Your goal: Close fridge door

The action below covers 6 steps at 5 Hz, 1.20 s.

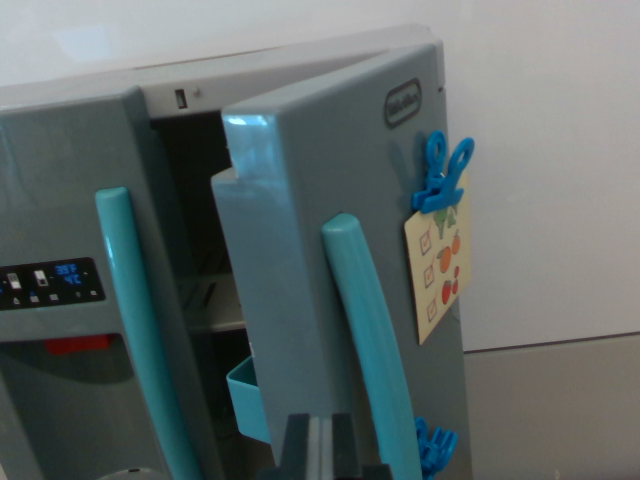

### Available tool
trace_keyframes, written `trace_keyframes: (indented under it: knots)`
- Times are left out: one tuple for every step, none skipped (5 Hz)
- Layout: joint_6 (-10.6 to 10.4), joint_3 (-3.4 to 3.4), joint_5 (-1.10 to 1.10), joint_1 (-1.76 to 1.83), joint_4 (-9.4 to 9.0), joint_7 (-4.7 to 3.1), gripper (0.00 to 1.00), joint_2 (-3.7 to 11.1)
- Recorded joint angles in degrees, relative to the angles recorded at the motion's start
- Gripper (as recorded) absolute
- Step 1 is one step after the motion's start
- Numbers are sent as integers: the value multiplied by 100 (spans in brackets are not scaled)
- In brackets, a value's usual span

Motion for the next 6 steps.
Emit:
trace_keyframes:
  knots:
    - [0, 0, 0, 0, 0, 0, 100, 0]
    - [0, 0, 0, 0, -2, 0, 100, 20]
    - [0, 0, 0, 0, -2, 0, 100, 20]
    - [0, -62, 0, 0, -2, 0, 100, 169]
    - [0, -62, 0, 0, -2, 0, 100, 169]
    - [0, -186, 0, 0, -2, 0, 100, 466]
